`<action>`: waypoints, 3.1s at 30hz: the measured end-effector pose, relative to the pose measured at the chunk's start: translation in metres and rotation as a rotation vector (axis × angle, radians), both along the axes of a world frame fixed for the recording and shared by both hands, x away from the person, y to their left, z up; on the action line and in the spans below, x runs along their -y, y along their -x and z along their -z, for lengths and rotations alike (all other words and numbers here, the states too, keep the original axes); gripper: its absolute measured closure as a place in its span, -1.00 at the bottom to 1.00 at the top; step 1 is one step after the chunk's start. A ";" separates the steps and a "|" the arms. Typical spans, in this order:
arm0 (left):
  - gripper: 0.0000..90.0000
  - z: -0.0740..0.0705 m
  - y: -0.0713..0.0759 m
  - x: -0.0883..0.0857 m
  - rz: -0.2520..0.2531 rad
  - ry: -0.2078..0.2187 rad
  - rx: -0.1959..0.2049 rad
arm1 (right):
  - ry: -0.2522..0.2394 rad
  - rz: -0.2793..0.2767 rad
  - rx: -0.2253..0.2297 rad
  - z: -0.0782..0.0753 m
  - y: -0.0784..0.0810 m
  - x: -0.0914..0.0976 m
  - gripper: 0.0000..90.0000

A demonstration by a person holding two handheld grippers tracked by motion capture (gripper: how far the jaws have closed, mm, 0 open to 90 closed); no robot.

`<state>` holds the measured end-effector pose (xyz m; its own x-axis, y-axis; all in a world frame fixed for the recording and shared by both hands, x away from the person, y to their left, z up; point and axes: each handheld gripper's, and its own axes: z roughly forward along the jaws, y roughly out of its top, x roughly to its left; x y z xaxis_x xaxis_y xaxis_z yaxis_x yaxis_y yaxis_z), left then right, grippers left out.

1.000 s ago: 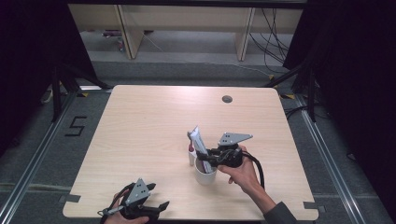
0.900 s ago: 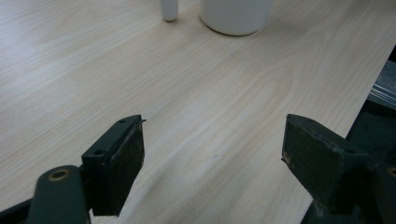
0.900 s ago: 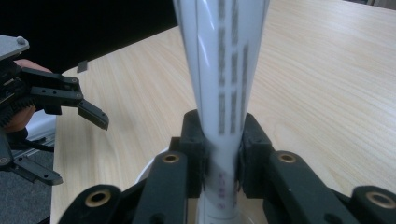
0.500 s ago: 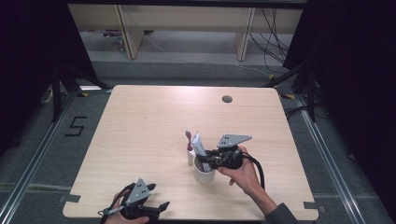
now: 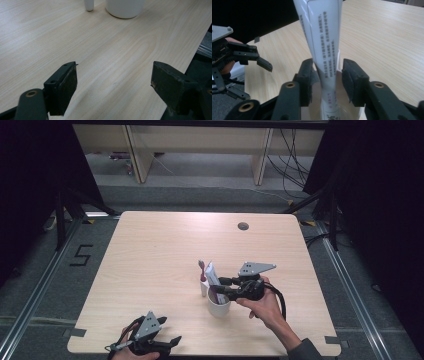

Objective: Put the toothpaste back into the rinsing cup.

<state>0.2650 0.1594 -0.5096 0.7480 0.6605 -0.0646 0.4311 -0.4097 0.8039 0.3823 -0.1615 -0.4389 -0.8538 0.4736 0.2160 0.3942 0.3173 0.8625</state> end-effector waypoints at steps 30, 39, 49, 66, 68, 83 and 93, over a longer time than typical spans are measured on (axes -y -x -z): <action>-0.54 0.000 0.000 -0.001 0.002 -0.012 0.001 | -0.020 0.075 0.016 -0.013 0.004 0.042 0.04; -0.54 0.000 -0.001 -0.001 0.002 -0.016 0.004 | -0.028 0.109 -0.016 -0.007 0.010 0.058 -0.02; -0.54 0.000 -0.001 -0.002 0.006 -0.028 0.006 | -0.005 0.135 -0.008 -0.003 0.015 0.078 -0.06; -0.54 0.000 -0.001 -0.001 -0.001 -0.010 0.001 | 0.010 0.198 -0.039 0.005 0.026 0.106 -0.24; -0.54 0.001 0.000 0.000 -0.011 0.010 0.000 | 0.015 0.208 -0.033 0.007 0.026 0.109 -0.31; -0.55 0.001 -0.002 -0.001 -0.012 0.000 -0.006 | 0.014 0.259 -0.050 0.018 0.036 0.124 -0.66; -0.55 0.001 -0.002 -0.003 -0.008 -0.021 -0.003 | 0.027 0.270 -0.049 0.026 0.040 0.133 -0.66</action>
